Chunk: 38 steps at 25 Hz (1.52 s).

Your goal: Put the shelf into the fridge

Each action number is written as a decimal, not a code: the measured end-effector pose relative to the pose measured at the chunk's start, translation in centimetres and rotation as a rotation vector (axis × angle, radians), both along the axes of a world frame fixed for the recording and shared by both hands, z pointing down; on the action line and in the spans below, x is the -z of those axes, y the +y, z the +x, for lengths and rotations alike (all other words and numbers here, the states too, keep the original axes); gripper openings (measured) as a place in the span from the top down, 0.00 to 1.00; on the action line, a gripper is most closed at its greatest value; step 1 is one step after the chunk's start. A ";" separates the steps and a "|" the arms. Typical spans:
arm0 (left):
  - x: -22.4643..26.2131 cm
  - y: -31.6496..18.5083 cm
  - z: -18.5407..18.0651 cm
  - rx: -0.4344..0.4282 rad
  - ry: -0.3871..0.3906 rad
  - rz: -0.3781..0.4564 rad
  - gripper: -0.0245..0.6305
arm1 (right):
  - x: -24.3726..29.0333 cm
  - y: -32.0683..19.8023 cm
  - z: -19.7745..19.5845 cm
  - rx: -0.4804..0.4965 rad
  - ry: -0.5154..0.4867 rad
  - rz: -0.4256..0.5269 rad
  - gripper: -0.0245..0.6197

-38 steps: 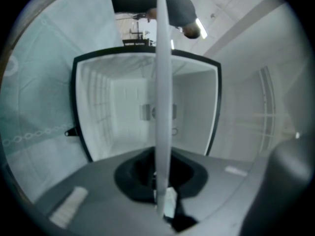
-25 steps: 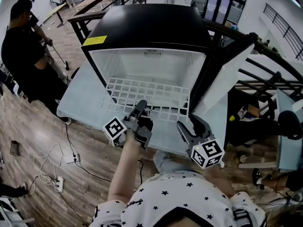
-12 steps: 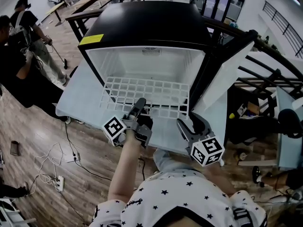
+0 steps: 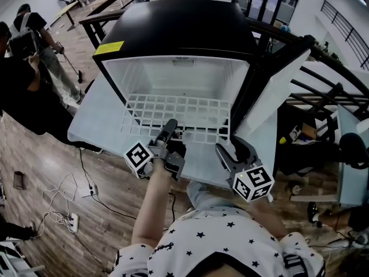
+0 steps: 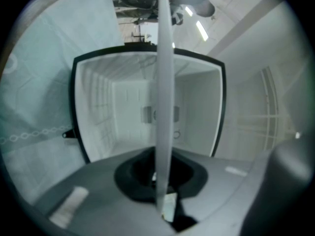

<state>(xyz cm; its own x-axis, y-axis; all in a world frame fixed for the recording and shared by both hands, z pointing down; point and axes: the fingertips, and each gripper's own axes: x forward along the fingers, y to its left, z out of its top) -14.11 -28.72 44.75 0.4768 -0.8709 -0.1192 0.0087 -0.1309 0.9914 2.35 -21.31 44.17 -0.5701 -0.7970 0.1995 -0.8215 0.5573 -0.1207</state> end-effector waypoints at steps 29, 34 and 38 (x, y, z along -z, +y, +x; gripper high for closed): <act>-0.2 -3.8 0.5 0.013 0.001 -0.031 0.92 | 0.2 -4.0 0.8 -0.039 0.000 0.017 0.64; 0.0 -4.6 0.5 0.007 -0.012 -0.022 0.92 | 0.3 -4.6 0.8 -0.055 0.000 0.019 0.65; 0.0 -5.2 0.6 0.006 -0.005 -0.034 0.92 | 0.3 -5.0 0.9 -0.066 0.004 0.019 0.66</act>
